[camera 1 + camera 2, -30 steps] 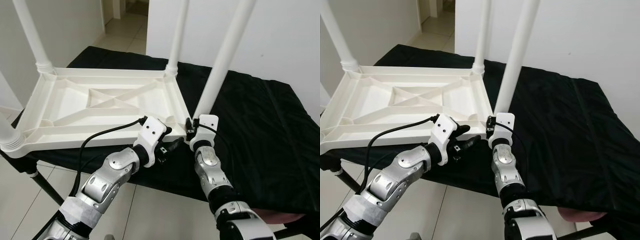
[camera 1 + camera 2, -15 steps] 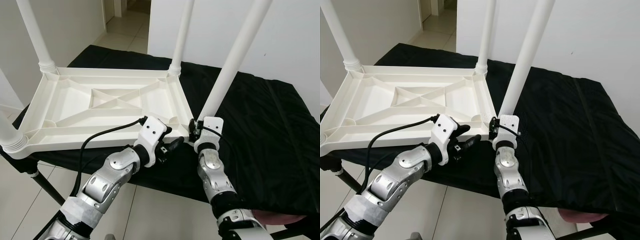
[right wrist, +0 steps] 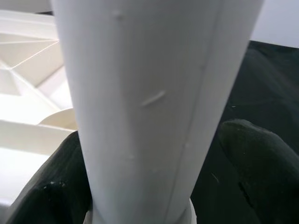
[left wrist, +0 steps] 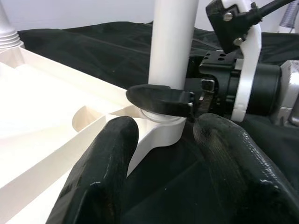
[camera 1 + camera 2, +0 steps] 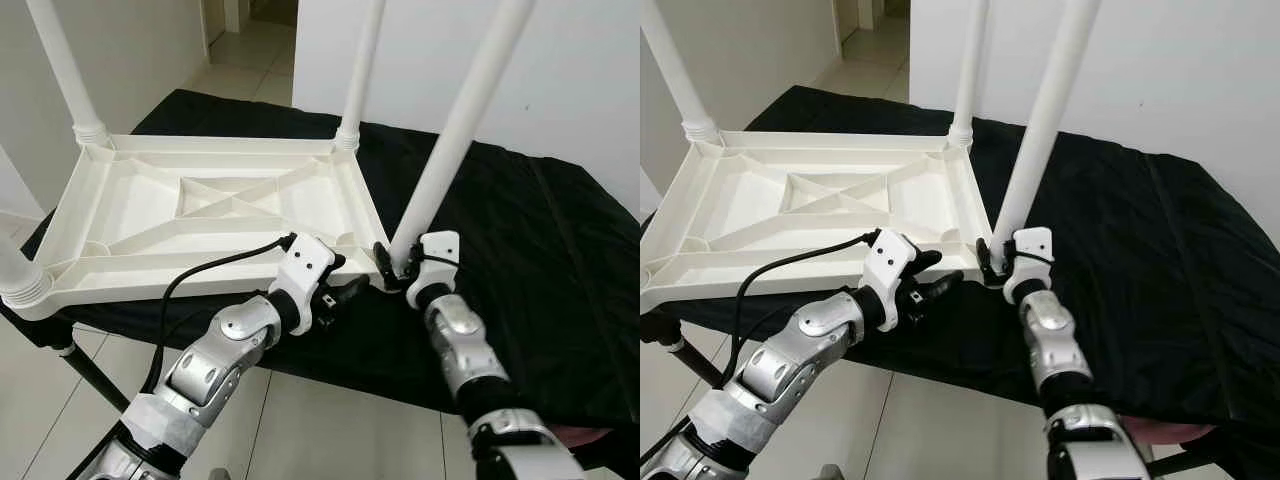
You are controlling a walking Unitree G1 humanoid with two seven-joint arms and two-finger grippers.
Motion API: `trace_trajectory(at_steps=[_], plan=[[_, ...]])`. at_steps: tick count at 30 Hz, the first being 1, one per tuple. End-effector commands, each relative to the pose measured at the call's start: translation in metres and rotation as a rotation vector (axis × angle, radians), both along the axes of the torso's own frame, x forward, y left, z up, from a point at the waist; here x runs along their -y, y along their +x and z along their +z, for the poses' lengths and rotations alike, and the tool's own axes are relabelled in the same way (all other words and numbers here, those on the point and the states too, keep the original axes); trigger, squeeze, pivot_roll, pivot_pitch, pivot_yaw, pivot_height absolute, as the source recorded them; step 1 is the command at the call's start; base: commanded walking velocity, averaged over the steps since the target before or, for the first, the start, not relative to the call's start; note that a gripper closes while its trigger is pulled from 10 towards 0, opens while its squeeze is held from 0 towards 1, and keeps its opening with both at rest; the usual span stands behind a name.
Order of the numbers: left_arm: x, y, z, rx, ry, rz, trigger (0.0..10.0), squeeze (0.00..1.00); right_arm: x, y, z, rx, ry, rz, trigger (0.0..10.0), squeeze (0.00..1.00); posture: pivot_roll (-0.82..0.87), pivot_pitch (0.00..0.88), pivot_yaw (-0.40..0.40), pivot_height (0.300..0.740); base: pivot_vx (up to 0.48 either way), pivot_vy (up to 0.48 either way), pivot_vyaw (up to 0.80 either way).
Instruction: Building children table
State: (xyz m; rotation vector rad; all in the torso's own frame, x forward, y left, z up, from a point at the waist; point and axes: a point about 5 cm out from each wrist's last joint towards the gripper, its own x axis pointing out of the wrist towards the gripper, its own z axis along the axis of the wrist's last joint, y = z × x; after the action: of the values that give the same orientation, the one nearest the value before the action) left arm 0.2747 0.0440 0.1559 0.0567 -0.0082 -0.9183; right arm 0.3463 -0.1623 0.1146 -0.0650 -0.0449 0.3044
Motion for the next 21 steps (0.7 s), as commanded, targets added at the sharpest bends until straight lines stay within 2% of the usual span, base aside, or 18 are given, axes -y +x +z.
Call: trace_trajectory(at_steps=[1, 3, 5, 16, 17, 19, 20, 21], plan=[[0.005, -0.006, -0.001, -0.001, 0.009, -0.148, 10.0, 0.0, 0.002, -0.001, -0.004, -0.025, -0.009, 0.052, 10.0, 0.0, -0.05, 0.0, -0.068, 0.74, 0.0, 0.0, 0.0], [0.005, -0.006, 0.0, 0.002, 0.011, -0.152, 10.0, 0.0, -0.004, 0.002, 0.0, -0.02, -0.03, 0.157, 10.0, 0.0, -0.04, 0.0, -0.062, 0.74, 0.0, 0.0, 0.0], [0.006, -0.005, 0.001, 0.004, 0.012, -0.154, 10.0, 0.0, -0.007, 0.005, 0.004, -0.014, -0.043, 0.208, 10.0, 0.0, -0.04, 0.0, -0.062, 0.74, 0.0, 0.0, 0.0], [0.002, -0.005, 0.002, 0.007, 0.018, -0.146, 10.0, 0.0, -0.021, 0.019, 0.011, -0.037, -0.063, 0.272, 10.0, 0.0, -0.02, 0.0, -0.064, 0.74, 0.0, 0.0, 0.0], [0.002, -0.005, 0.002, 0.007, 0.018, -0.144, 10.0, 0.0, -0.024, 0.019, 0.009, -0.054, -0.062, 0.289, 8.5, 0.0, -0.01, 0.0, -0.064, 0.74, 0.0, 0.0, 0.0], [0.002, -0.005, 0.002, 0.007, 0.017, -0.144, 10.0, 0.0, -0.025, 0.019, 0.008, -0.061, -0.063, 0.295, 8.5, 0.0, -0.01, 0.0, -0.064, 0.74, 0.0, 0.0, 0.0], [0.002, -0.006, 0.002, 0.007, 0.017, -0.143, 10.0, 0.0, -0.026, 0.019, 0.006, -0.07, -0.066, 0.303, 2.4, 0.0, -0.01, 0.0, -0.066, 0.74, 0.0, 0.0, 0.0], [0.002, -0.006, 0.002, 0.006, 0.017, -0.142, 10.0, 0.0, -0.027, 0.018, 0.003, -0.083, -0.065, 0.312, 0.0, 0.0, -0.01, 0.0, -0.068, 0.74, 0.0, 0.0, 0.0]])
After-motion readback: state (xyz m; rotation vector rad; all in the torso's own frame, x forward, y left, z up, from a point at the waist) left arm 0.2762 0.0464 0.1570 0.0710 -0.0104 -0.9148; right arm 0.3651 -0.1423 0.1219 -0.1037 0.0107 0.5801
